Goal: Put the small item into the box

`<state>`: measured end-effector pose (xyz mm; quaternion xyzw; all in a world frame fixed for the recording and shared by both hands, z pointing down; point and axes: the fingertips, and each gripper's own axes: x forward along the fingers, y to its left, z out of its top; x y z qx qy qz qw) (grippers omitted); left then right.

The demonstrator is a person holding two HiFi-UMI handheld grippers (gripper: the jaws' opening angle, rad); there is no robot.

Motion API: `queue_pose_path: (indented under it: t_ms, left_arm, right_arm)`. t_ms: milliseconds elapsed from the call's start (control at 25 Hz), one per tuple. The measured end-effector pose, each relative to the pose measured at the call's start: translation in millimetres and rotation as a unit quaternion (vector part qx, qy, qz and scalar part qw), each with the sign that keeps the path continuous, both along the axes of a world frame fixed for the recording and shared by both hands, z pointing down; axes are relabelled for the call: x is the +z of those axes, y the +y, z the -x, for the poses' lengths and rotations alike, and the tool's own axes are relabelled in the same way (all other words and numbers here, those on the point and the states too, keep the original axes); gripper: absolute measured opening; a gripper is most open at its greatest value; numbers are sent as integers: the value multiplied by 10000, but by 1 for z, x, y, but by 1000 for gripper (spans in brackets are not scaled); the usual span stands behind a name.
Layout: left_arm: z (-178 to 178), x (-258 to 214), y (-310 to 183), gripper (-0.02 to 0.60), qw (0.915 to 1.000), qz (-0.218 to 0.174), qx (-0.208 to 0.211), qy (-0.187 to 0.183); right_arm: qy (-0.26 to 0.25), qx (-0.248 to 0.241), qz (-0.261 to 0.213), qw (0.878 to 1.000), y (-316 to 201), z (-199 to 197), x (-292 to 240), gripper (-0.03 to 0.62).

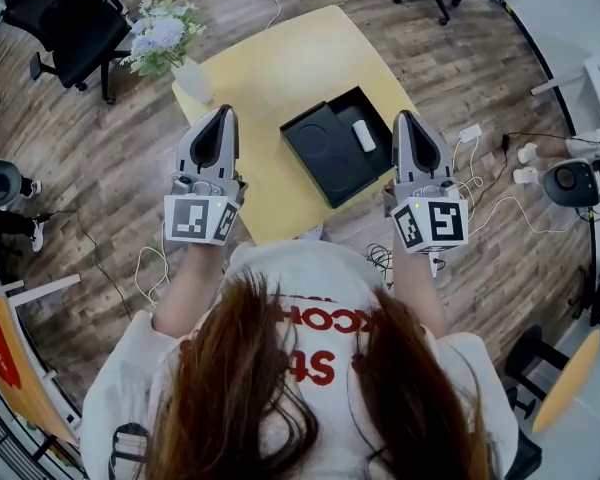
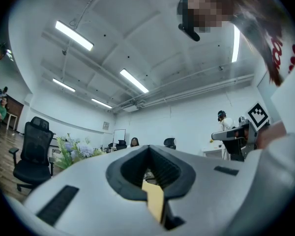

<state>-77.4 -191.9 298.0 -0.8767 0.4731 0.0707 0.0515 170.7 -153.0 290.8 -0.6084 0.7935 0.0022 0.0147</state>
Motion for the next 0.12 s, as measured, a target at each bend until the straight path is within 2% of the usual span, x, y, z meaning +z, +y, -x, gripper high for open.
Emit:
queue_pose_path:
  t_ms: [120]
  left_arm:
    - [3, -1, 1, -2, 10000, -5, 17, -3]
  right_arm:
    - [6, -30, -26, 10000, 0, 4, -3, 5]
